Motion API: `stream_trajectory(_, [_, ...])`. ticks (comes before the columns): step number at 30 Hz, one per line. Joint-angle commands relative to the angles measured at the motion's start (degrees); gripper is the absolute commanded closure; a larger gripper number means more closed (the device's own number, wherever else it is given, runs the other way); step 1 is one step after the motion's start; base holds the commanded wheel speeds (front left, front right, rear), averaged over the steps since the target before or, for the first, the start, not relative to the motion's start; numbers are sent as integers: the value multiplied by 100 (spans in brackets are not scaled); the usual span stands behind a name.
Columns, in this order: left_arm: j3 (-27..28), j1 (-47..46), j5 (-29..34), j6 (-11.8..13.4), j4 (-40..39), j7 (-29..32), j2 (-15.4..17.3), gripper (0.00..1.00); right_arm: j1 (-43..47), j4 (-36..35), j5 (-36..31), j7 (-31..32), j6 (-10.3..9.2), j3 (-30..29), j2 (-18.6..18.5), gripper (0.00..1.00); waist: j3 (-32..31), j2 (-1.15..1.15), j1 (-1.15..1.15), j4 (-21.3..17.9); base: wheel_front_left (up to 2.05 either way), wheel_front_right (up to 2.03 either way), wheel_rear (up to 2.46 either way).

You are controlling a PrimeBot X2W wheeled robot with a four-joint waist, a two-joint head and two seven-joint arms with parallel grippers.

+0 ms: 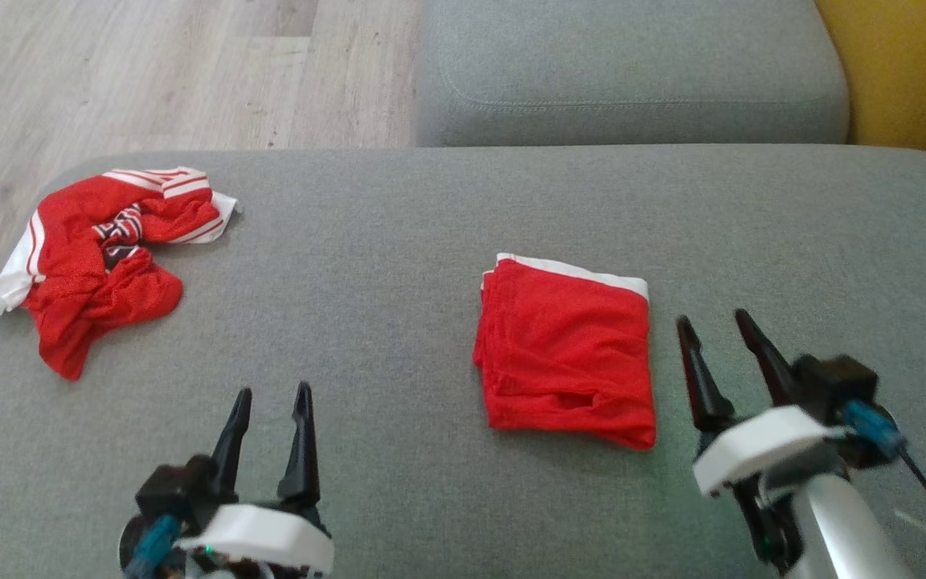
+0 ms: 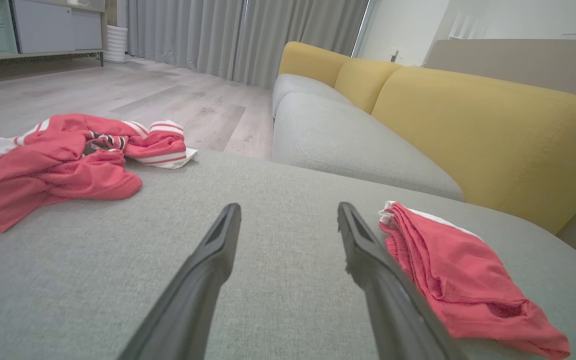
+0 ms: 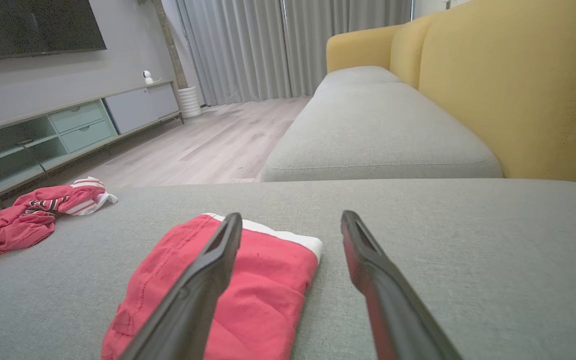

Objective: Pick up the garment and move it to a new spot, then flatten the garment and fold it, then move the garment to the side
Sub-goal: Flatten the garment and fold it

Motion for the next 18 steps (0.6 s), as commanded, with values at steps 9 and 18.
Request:
stream_trajectory(9, [519, 250, 166, -68, 61, -70, -29, 0, 776, -1105, -242, -46, 39, -379, 146, 0, -112, 0, 0, -137, 0, 0, 0])
stream_trajectory(18, [667, 367, 285, -161, 167, -71, -117, 0, 1002, -1333, -226, 17, 39, -497, 148, 0, -112, 0, 0, -120, 0, 0, 0])
